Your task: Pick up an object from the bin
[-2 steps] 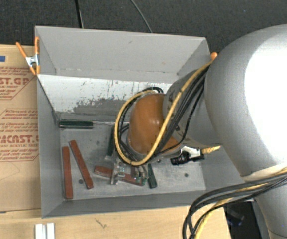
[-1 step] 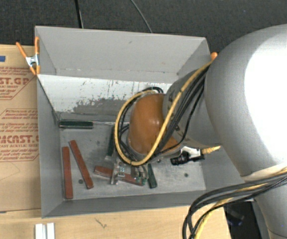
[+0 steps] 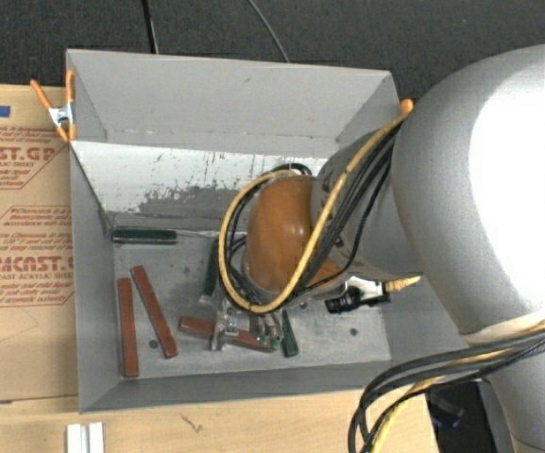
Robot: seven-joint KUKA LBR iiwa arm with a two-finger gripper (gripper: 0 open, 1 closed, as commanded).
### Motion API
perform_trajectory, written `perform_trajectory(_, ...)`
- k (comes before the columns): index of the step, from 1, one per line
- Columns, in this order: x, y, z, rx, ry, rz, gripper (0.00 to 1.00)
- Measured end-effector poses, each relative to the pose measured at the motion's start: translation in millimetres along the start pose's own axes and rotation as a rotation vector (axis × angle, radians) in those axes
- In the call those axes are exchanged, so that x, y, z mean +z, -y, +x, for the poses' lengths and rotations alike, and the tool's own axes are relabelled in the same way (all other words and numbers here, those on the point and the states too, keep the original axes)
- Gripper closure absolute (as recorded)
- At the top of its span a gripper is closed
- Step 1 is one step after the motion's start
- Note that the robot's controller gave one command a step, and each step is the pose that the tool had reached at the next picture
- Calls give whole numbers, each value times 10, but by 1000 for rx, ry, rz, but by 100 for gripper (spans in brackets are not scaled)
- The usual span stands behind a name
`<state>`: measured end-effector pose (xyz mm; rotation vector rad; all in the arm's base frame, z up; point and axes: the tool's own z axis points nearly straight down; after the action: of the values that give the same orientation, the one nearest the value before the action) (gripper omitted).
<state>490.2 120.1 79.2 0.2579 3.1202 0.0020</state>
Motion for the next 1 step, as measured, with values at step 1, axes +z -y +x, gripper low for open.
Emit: perform_trajectory(1, -139, 1, 25, -1, -11, 2, 100)
